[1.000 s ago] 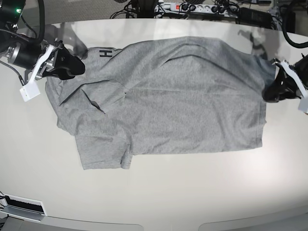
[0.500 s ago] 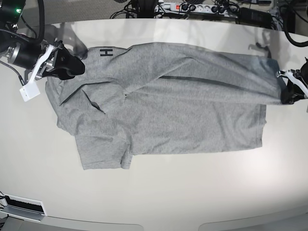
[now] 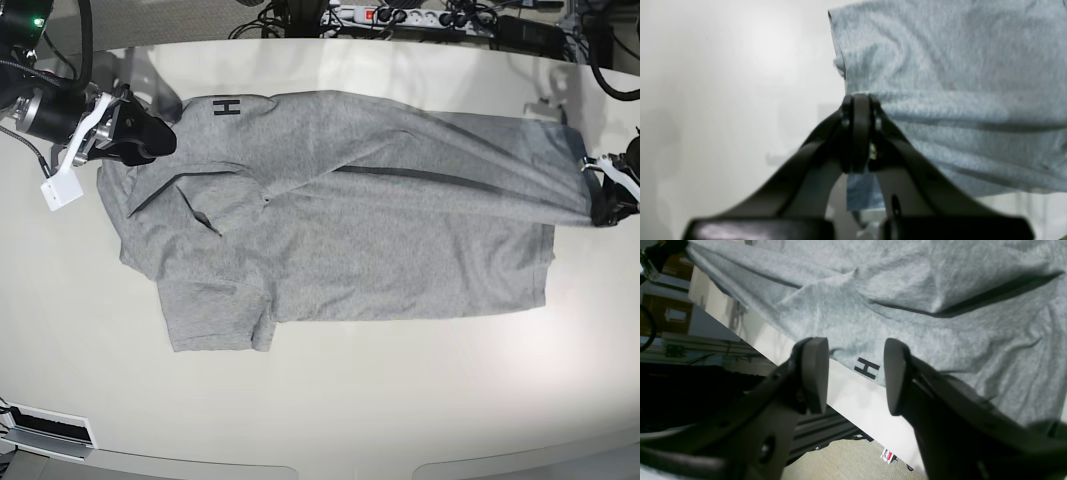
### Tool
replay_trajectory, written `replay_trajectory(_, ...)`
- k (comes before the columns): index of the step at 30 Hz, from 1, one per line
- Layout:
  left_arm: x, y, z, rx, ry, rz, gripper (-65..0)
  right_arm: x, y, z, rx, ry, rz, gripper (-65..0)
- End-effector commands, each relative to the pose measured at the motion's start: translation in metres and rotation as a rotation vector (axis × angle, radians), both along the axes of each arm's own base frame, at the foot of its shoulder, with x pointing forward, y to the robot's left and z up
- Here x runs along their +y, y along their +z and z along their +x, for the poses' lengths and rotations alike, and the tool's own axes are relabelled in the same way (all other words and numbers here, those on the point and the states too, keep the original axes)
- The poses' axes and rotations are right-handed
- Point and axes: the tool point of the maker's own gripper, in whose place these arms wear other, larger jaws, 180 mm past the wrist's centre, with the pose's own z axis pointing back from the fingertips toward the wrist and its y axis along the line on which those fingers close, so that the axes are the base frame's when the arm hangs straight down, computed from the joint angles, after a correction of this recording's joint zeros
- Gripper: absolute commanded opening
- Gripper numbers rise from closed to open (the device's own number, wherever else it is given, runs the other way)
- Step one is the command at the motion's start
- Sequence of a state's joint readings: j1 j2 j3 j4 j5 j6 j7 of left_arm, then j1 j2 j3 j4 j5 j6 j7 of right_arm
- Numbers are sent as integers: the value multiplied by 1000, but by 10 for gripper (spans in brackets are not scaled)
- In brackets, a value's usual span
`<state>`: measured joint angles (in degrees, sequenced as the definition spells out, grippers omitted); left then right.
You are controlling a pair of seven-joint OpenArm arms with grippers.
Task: Layout the t-shirt on the table in an organized manner, then fold the t-shirt properly
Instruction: 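Pull the shirt side edge outward with the left gripper to smooth it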
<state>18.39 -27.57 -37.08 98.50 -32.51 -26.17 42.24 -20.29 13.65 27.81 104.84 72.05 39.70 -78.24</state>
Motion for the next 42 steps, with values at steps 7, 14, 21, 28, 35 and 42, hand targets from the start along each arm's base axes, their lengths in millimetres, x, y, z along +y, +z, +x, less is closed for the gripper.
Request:
replay_trajectory(7,14,15,21,-64,20,-39,-422,-1,12,7,-49,1,10,-367)
replay_trajectory(14,37,23,23,2,55,14,-299,-1,14,11,-61,0,10,-367)
replay_trajectory(21,63,-12,-4,181,166,12,-354,-1,18,18,-82,1,11,-367)
replay_trajectory(28,82,-78,-51,358,207,-124,-349,-1,18,17,-79,3,8,-367)
replay_trajectory(35,72,-97,-62,336,139,-248,-349,-1,18,17,-80,2,9,-367)
replay_trajectory(42,64,-94,-57,305,103,-267,-349,-1,18,17,-80,2,9,-367)
